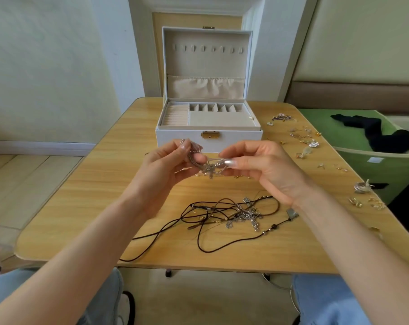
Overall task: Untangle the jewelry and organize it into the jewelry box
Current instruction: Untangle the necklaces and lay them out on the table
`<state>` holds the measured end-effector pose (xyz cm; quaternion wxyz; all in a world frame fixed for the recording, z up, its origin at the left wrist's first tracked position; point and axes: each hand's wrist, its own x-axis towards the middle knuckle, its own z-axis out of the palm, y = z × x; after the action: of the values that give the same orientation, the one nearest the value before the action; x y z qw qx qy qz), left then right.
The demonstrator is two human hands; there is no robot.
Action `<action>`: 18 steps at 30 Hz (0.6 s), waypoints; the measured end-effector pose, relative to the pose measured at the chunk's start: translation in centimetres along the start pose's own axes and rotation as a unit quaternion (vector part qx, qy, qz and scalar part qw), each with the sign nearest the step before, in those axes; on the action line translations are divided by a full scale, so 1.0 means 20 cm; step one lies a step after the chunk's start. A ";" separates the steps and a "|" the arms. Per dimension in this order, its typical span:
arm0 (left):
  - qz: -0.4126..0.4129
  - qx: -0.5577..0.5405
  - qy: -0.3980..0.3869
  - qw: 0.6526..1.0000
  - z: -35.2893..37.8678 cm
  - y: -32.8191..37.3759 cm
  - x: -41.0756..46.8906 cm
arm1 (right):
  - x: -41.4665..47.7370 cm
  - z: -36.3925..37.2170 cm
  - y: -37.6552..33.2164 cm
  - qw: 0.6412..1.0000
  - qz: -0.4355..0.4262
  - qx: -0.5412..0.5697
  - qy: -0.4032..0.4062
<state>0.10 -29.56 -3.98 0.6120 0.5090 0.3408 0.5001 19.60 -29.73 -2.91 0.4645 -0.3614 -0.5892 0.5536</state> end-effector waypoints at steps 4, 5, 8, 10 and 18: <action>0.008 -0.003 -0.014 1.000 0.01 0.01 0.00 | 0.00 0.02 0.01 0.999 0.006 -0.033 0.013; 0.009 -0.003 -0.017 1.000 0.01 0.02 0.00 | 0.00 0.03 0.01 0.998 0.000 -0.053 0.025; 0.008 0.005 -0.033 0.999 0.01 0.04 0.01 | 0.02 0.05 0.03 0.996 -0.011 -0.082 0.026; 0.013 0.024 -0.051 0.998 0.01 0.05 0.01 | 0.02 0.07 0.04 0.997 -0.013 -0.077 -0.008; 0.060 0.153 -0.031 0.986 0.01 0.08 0.00 | 0.04 0.11 0.06 0.992 -0.007 -0.125 -0.028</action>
<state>-0.19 -29.58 -2.42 0.5061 0.6311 0.3630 0.4623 17.11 -29.60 -3.80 0.4028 -0.3971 -0.6691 0.4820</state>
